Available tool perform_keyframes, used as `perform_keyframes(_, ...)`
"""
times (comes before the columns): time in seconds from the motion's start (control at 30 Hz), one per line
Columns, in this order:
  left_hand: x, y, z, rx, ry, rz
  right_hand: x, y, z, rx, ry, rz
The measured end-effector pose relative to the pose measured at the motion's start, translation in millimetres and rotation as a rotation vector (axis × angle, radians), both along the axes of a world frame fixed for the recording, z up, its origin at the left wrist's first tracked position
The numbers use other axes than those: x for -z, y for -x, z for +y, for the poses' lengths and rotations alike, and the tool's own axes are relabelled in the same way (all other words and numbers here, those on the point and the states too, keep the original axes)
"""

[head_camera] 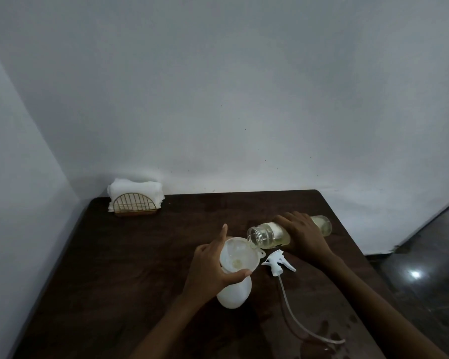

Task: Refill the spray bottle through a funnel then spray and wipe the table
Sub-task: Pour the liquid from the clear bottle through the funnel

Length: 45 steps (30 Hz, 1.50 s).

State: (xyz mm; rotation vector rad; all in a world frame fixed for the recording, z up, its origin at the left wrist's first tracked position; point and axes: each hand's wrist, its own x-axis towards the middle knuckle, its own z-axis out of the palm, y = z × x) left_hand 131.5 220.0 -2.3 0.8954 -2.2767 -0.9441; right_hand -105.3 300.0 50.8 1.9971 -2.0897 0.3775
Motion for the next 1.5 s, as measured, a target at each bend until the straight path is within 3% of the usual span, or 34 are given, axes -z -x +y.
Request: perform_keyframes(1.5,-1.7,-1.2,-0.1,0.011,0.009,0.027,-7.6,-4.3,2.6,0.017,-0.019,0.014)
